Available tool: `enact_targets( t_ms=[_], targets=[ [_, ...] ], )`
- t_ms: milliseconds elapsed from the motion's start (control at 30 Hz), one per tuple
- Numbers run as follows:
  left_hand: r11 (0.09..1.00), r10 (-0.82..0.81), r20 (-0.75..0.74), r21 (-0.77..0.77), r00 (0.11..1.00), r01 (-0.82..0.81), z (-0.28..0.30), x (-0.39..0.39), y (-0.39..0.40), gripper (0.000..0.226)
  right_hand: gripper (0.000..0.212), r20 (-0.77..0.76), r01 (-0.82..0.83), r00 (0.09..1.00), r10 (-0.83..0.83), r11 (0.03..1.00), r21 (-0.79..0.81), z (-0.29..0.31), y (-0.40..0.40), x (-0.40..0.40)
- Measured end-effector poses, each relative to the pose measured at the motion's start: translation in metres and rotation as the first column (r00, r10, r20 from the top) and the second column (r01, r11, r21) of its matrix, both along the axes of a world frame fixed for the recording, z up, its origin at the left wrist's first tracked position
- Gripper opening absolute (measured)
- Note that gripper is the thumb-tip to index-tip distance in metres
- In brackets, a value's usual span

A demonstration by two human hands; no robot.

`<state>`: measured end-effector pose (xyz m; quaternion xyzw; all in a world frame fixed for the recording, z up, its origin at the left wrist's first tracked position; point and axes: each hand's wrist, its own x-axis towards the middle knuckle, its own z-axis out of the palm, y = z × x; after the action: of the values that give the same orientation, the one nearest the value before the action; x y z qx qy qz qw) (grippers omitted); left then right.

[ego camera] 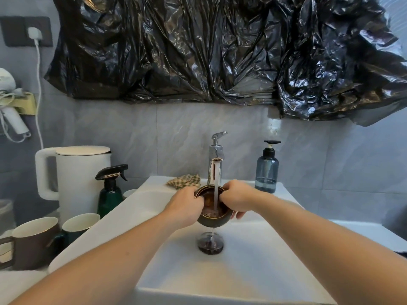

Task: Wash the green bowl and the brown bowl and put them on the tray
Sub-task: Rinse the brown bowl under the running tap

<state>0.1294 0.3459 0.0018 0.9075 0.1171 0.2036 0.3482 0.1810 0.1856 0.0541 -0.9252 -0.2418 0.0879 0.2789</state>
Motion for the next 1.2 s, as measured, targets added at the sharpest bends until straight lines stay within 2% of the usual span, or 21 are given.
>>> enact_targets(
  t_ms=[67,133,200,300,433,533,667,767,933,1200],
  targets=[
    [0.996,0.011,0.047,-0.086,0.999,-0.007,0.001,0.003,0.003,0.019,0.03,0.059,-0.013,0.998,0.008,0.997,0.074,0.001,0.005,0.003],
    [0.987,0.016,0.072,-0.164,0.997,-0.004,0.001,0.007,0.005,0.018,0.029,0.103,-0.012,0.995,-0.013,0.97,0.243,-0.011,0.006,0.005],
    [0.98,-0.01,0.023,-0.198,1.0,0.015,0.0,0.008,0.007,0.021,0.03,0.054,-0.017,0.999,-0.002,0.937,0.35,-0.022,0.003,0.004],
    [0.981,-0.061,-0.108,-0.188,0.992,0.04,0.0,0.006,0.003,0.023,0.034,-0.023,-0.019,0.999,0.026,0.957,0.288,-0.028,-0.003,0.005],
    [0.988,-0.062,-0.153,-0.152,0.986,0.038,0.016,0.004,-0.008,0.016,0.033,-0.071,-0.001,0.997,0.019,0.969,0.246,-0.028,-0.01,0.007],
    [0.997,-0.039,-0.21,-0.08,0.977,0.023,0.036,0.01,-0.014,0.02,0.031,-0.098,0.053,0.995,-0.029,0.967,0.248,-0.026,-0.013,0.009],
    [0.991,-0.051,-0.184,-0.129,0.982,0.027,0.038,0.011,-0.025,0.005,0.032,-0.107,0.125,0.989,-0.099,0.956,0.266,-0.021,-0.019,0.012],
    [0.983,-0.06,-0.141,-0.182,0.988,0.034,0.023,0.01,-0.025,0.012,0.03,-0.109,0.146,0.987,-0.121,0.956,0.256,-0.022,-0.019,0.012],
    [0.995,-0.045,-0.079,-0.096,0.996,0.037,0.015,0.006,-0.01,0.038,0.03,-0.113,0.131,0.988,-0.104,0.957,0.258,-0.021,-0.016,0.007],
    [0.999,-0.03,0.007,0.032,1.0,0.029,0.009,0.008,-0.007,0.039,0.033,-0.088,0.096,0.993,-0.078,0.971,0.221,-0.021,-0.014,0.006]
  ],
)
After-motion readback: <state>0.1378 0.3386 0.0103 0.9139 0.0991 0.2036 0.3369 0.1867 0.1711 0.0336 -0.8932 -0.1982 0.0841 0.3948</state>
